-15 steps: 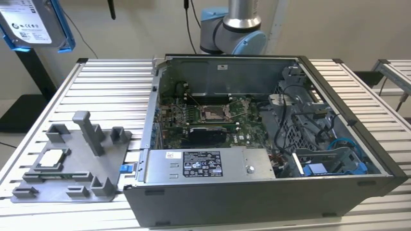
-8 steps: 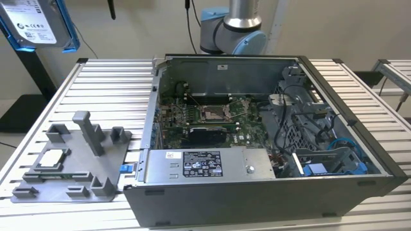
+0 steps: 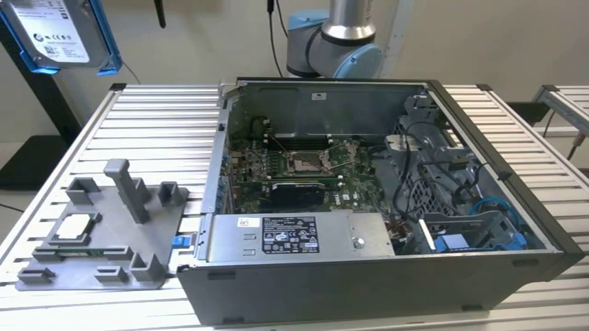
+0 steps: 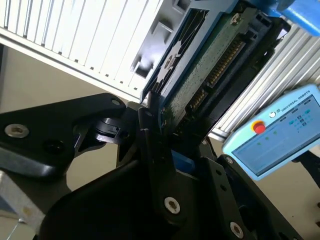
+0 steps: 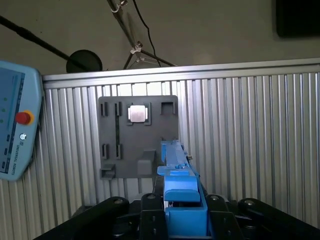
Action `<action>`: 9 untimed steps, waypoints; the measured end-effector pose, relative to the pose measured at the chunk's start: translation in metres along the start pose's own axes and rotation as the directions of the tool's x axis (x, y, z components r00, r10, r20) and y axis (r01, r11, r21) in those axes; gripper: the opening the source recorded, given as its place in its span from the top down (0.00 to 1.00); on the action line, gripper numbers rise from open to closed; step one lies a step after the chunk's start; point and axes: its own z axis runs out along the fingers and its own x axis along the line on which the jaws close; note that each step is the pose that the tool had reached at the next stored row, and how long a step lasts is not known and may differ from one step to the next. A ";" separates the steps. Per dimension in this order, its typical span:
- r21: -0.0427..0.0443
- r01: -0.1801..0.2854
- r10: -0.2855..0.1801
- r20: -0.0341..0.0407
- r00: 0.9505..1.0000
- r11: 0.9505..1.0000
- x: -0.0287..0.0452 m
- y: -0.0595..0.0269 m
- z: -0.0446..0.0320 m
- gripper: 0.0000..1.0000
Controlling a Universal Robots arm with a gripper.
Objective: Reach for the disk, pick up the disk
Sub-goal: 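Pick up the disk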
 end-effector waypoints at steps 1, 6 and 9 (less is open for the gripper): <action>0.000 0.000 0.000 0.000 1.000 1.000 0.0000 -0.0001 0.0000 1.00; 0.000 0.000 0.000 0.000 1.000 1.000 0.0000 -0.0003 0.0000 1.00; 0.000 0.000 0.000 0.000 1.000 1.000 -0.0001 -0.0019 -0.0001 1.00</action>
